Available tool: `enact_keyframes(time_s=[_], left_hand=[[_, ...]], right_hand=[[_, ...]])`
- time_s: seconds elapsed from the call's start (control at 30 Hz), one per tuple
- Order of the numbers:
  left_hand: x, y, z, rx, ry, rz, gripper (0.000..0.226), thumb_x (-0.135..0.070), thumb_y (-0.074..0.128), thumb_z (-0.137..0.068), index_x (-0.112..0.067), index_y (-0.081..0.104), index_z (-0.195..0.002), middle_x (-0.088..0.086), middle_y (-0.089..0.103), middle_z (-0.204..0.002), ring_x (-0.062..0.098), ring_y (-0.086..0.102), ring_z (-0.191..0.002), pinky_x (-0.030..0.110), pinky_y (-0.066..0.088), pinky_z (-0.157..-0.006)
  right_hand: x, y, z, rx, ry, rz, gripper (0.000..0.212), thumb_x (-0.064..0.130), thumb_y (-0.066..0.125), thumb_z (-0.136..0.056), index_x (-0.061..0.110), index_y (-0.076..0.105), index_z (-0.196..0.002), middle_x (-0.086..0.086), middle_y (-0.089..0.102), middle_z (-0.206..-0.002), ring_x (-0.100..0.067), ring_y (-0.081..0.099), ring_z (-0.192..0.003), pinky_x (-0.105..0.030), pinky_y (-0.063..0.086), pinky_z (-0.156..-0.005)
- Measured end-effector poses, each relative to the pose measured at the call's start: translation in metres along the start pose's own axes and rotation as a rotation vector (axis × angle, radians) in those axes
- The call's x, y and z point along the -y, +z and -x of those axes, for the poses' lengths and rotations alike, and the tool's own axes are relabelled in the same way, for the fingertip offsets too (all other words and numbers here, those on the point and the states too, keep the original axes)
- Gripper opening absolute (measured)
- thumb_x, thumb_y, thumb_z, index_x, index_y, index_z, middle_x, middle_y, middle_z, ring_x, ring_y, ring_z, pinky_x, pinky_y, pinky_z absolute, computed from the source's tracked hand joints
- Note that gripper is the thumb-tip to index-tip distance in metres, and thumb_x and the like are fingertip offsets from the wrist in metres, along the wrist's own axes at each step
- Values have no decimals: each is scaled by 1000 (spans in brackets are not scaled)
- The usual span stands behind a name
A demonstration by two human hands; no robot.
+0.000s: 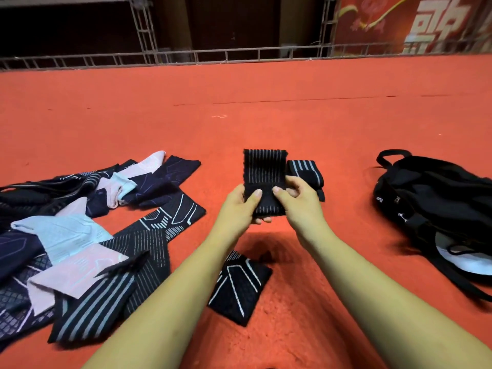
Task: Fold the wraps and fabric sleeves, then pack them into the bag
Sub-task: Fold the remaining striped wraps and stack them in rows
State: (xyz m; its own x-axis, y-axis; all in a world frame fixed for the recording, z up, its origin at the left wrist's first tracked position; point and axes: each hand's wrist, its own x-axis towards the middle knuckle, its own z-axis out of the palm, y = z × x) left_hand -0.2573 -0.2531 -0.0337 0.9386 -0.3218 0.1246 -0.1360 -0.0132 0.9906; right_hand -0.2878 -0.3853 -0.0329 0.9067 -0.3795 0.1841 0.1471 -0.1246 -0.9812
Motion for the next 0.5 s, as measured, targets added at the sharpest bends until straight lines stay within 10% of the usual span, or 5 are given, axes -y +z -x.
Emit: enact_keyframes(time_s=[0.27,0.5], left_hand=[[14,-10,-106,-182,-71,-186,8,-20,55,-99,-13,52,-102,7,63,-93,20,61,-75,36,52,-66],[67,-10,-161,-190,-242,-395,31,-17,54,-94,-9,62,-123,12,66,-124,29,62,-114,42,49,-98]], right_hand=[[-4,21,-85,-12,70,205,20,13,62,-88,17,62,-108,-4,68,-80,-20,59,-57,-31,48,-55],[-42,34,-124,-32,155,600,33,19,60,-87,8,59,-118,-12,65,-118,-32,59,-113,-35,47,-91]])
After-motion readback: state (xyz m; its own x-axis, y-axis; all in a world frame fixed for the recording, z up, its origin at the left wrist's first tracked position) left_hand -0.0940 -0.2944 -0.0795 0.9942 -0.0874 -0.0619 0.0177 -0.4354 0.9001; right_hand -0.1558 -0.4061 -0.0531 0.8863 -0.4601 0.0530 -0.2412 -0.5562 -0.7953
